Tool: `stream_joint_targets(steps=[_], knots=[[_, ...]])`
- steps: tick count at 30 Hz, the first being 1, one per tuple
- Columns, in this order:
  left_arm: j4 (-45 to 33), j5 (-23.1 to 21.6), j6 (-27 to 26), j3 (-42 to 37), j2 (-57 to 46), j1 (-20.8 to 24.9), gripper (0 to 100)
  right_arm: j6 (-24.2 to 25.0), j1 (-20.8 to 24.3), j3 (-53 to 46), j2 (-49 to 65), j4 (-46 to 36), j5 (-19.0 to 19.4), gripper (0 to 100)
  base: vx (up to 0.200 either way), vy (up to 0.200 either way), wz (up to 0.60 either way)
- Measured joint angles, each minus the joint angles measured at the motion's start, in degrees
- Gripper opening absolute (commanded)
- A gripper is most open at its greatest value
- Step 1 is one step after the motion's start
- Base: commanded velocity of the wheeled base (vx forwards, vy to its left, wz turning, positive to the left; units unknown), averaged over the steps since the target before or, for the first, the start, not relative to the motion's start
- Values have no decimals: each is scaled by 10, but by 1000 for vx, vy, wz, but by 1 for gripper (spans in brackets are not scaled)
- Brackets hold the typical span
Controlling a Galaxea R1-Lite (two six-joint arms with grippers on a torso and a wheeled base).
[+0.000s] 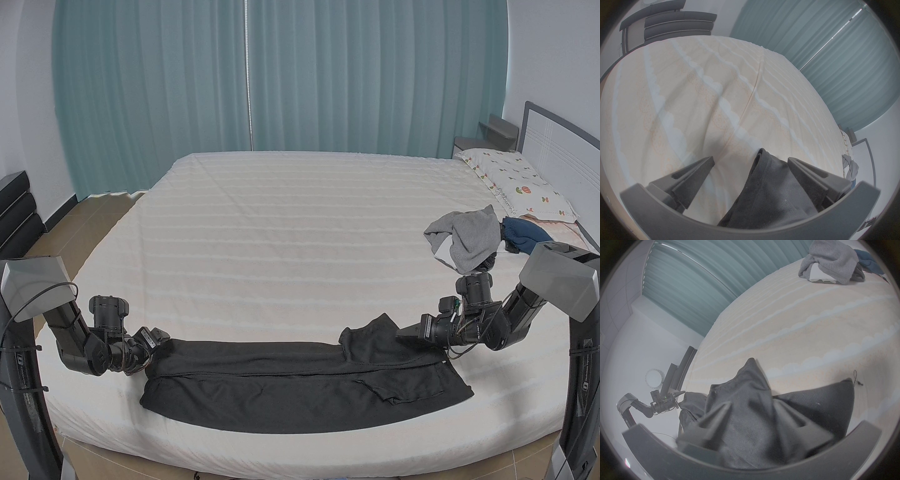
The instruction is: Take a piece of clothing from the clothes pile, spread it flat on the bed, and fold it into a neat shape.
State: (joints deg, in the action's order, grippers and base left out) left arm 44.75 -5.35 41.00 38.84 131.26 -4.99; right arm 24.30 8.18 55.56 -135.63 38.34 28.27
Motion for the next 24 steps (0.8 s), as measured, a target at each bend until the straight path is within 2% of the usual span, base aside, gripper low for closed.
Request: stream_joint_targets(steps=[24], knots=[[1, 0, 0, 1, 1, -1, 100, -35, -30, -132, 74, 2, 2, 0, 0, 0, 0]])
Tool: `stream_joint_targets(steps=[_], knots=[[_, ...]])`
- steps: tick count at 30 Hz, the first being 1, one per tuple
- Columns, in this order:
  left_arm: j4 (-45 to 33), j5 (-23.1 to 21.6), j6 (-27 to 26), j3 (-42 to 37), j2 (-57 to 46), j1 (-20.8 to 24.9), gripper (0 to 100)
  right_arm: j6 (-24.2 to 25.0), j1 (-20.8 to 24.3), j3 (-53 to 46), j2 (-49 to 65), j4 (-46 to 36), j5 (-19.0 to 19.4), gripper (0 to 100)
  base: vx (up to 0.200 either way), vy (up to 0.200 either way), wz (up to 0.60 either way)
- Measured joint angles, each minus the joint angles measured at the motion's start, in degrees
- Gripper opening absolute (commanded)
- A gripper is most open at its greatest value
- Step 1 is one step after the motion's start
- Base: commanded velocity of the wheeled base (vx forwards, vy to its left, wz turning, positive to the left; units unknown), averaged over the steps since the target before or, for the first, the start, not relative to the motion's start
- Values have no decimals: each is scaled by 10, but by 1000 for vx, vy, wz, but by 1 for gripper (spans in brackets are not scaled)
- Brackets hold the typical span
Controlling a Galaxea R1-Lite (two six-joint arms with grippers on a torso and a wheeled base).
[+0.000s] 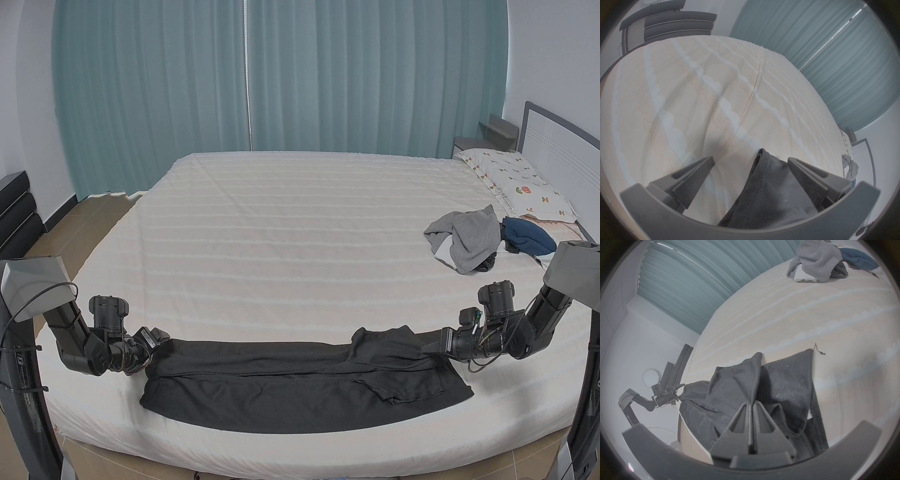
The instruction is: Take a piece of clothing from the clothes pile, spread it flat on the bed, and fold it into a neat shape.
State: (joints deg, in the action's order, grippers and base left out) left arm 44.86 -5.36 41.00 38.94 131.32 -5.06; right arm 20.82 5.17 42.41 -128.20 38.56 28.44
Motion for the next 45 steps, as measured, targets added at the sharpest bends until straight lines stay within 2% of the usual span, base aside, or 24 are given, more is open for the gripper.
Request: stream_joint_targets(steps=[6, 11, 20, 21, 26, 29, 32, 37, 39, 45], knots=[[0, 0, 0, 0, 0, 0, 100, -28, 0, -28, 5, 7, 4, 0, 0, 0, 0], [-1, 0, 0, 0, 0, 0, 100, -28, -1, -49, 16, 36, 3, 0, 0, 0, 0], [0, 0, 1, 0, 0, 0, 100, -26, -2, -56, 24, 40, -1, 0, 0, 0, 0], [0, -1, 1, 0, 0, 0, 100, -25, -2, -56, 25, 40, -1, 100, 0, 0, 0], [0, -1, 2, 0, 0, 0, 100, -17, 1, -59, 26, 41, -6, 100, 0, 0, 0], [0, -1, 2, 0, 0, -1, 100, 10, 2, -58, 36, 40, -12, 100, 0, 0, 0], [2, -2, 2, -1, 0, -1, 100, 59, 4, -60, 58, 36, -18, 100, 0, 0, 0], [6, -5, 0, -3, -1, -1, 100, 185, 23, -94, 126, 27, -34, 100, 0, 0, 0], [8, -6, 0, -4, -2, -1, 100, 208, 33, -114, 141, 26, -42, 100, 0, 0, 0], [33, -8, 0, -14, -7, -1, 100, 306, 98, -193, 189, 24, -109, 100, -133, 0, 0]])
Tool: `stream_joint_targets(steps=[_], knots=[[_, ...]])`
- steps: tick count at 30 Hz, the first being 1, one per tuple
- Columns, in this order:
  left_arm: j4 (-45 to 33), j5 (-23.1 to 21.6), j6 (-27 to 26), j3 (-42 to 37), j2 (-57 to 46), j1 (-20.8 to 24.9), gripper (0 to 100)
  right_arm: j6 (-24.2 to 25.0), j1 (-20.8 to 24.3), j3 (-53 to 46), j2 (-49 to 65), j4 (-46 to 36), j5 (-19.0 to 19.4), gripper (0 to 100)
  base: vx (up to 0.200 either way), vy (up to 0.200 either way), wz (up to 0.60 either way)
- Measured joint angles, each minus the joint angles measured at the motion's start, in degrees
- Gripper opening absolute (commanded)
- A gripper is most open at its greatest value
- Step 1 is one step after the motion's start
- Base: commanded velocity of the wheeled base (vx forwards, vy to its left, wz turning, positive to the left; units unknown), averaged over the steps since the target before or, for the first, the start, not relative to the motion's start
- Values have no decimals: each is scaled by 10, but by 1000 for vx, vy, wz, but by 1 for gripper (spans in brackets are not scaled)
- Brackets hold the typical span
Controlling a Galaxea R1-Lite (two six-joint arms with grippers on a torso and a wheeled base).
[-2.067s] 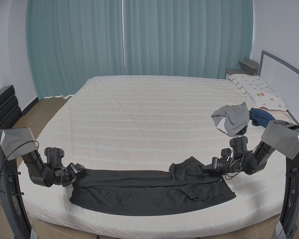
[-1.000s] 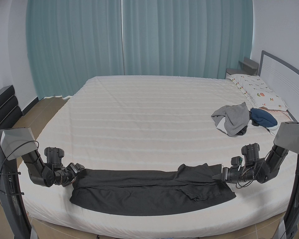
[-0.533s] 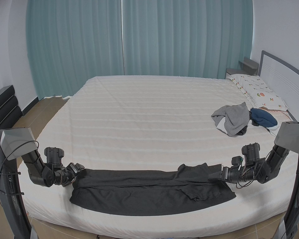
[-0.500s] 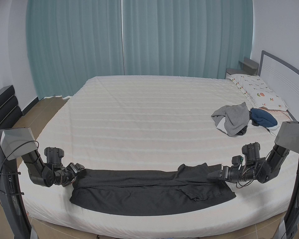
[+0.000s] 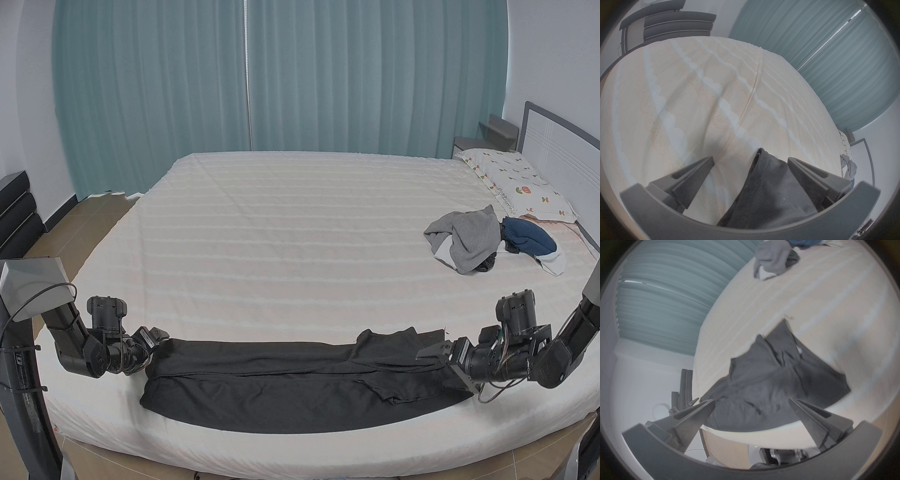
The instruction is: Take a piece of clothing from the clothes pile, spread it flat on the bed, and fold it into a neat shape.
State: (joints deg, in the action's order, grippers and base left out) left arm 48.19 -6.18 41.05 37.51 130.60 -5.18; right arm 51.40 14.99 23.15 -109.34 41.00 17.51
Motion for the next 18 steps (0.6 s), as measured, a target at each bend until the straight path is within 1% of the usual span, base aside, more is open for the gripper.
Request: stream_joint_targets(steps=[2, 7, 12, 15, 18], knots=[[8, 0, 0, -3, -4, -1, 100, 24, 17, -14, 9, 0, -18, 100, -200, 0, 0], [12, -1, 0, -22, -23, -7, 100, 67, 39, -23, 19, 1, -27, 100, 0, 0, 0], [21, -7, 0, -55, -38, -13, 100, 82, 51, -19, 14, 6, -32, 100, 0, 0, 0], [23, -26, 5, -75, -45, -16, 100, 83, 56, -15, 4, 24, -40, 100, 0, 0, 0], [25, -66, 29, -96, -57, -20, 100, 84, 62, -8, -27, 74, -64, 100, 0, 0, 0]])
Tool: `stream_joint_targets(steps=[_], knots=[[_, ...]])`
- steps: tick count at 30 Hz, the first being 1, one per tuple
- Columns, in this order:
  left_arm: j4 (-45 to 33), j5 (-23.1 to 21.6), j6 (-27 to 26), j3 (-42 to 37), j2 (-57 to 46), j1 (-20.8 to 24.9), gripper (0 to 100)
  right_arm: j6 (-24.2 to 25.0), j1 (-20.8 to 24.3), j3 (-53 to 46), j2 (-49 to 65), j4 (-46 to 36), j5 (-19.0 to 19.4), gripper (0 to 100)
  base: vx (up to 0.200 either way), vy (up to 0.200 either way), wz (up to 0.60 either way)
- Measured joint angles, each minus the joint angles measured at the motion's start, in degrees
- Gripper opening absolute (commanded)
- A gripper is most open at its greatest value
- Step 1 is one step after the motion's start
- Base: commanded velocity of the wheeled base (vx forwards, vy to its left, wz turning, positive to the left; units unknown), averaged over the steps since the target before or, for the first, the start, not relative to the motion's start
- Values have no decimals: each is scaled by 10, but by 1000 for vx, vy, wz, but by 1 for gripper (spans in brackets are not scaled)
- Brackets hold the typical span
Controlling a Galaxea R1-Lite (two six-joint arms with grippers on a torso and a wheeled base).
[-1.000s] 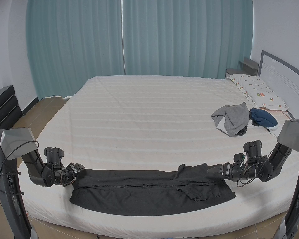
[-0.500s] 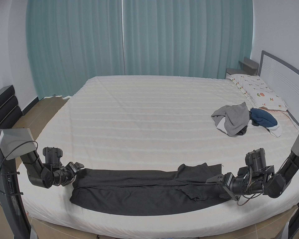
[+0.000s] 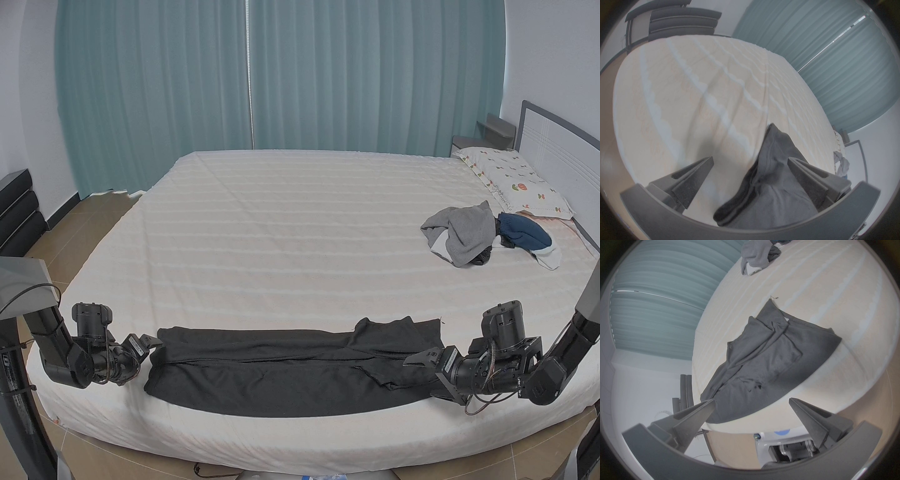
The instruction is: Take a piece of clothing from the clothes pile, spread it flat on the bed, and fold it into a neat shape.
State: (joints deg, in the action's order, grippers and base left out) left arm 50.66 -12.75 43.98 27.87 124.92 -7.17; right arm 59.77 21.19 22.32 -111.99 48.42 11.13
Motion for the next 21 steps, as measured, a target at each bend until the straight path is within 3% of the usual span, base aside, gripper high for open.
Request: stream_joint_targets(steps=[9, 21], knots=[[13, -41, 27, -36, -19, -7, 100, 40, 18, 24, -82, 62, -49, 100, 0, 0, 0], [37, -41, 27, -52, -22, -6, 100, 55, 28, 49, -115, 64, -55, 100, 0, 0, 0]])
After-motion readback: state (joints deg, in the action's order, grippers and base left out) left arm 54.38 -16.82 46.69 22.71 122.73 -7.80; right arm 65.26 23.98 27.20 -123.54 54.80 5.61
